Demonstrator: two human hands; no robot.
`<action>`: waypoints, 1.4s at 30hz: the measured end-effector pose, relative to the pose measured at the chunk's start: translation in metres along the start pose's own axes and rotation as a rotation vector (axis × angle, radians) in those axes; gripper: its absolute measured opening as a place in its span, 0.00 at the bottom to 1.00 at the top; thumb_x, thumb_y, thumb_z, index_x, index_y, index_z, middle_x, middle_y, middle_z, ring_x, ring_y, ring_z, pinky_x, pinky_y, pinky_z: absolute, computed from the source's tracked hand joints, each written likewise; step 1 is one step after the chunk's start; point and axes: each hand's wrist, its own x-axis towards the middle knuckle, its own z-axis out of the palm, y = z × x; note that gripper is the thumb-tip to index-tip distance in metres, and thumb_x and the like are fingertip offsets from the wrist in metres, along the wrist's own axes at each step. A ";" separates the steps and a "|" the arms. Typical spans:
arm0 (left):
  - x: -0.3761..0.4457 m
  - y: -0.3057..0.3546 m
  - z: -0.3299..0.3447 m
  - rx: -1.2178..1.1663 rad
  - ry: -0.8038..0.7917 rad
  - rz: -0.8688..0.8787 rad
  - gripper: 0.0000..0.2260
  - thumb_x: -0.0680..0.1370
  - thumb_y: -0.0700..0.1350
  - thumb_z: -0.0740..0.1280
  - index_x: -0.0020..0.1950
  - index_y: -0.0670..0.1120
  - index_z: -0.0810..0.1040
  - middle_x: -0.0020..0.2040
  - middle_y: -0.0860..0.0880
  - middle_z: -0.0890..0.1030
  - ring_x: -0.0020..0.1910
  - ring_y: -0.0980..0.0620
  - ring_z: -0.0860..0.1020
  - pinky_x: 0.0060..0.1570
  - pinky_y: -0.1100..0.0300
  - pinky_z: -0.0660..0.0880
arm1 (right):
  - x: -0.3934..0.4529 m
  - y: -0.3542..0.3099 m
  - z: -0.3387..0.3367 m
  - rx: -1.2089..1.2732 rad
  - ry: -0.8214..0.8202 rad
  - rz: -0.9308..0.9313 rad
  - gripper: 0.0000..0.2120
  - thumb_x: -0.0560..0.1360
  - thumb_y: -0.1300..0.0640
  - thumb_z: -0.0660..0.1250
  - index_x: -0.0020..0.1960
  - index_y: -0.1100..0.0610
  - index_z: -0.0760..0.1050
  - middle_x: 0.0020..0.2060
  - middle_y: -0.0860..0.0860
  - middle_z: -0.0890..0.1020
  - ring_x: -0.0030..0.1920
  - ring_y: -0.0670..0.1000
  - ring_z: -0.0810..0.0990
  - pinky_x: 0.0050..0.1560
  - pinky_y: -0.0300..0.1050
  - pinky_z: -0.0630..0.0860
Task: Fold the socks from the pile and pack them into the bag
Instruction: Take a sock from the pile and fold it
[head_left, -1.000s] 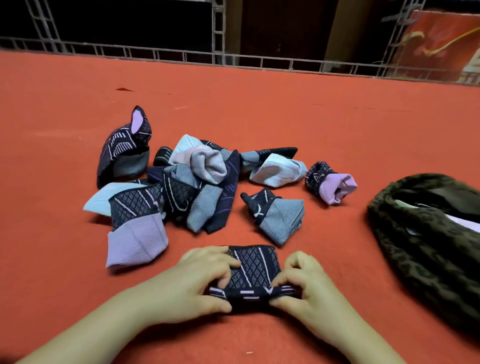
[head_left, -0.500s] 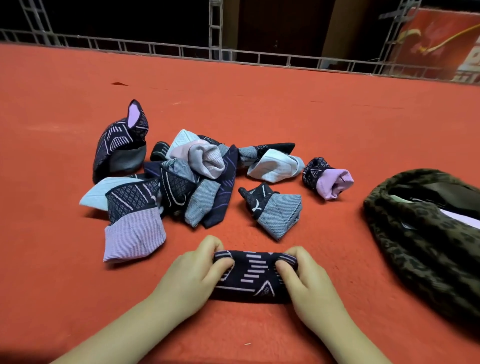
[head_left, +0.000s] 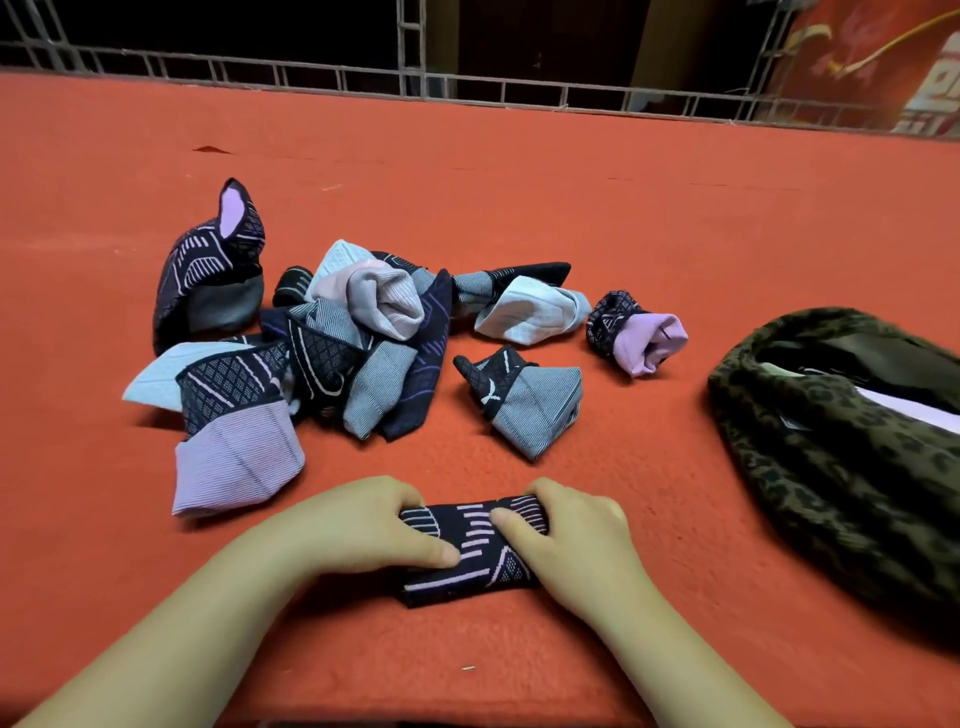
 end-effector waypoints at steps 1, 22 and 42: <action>-0.002 0.002 -0.001 -0.011 -0.052 0.000 0.16 0.63 0.63 0.72 0.39 0.52 0.78 0.33 0.58 0.80 0.33 0.59 0.76 0.37 0.62 0.71 | 0.000 0.001 0.000 -0.019 -0.046 -0.006 0.32 0.63 0.28 0.41 0.43 0.51 0.71 0.41 0.46 0.78 0.49 0.50 0.76 0.54 0.48 0.67; 0.061 0.226 0.038 -0.743 0.243 0.437 0.04 0.77 0.47 0.65 0.49 0.49 0.73 0.34 0.50 0.81 0.30 0.51 0.79 0.24 0.62 0.69 | -0.027 0.122 -0.189 0.574 0.396 0.243 0.19 0.72 0.50 0.70 0.58 0.44 0.67 0.51 0.39 0.76 0.51 0.44 0.79 0.48 0.50 0.80; 0.189 0.356 0.043 -0.580 -0.008 0.441 0.07 0.77 0.47 0.65 0.52 0.49 0.81 0.50 0.49 0.84 0.49 0.51 0.82 0.56 0.54 0.75 | 0.043 0.276 -0.249 0.695 0.125 0.408 0.08 0.78 0.55 0.63 0.50 0.57 0.80 0.44 0.53 0.85 0.47 0.54 0.83 0.52 0.48 0.77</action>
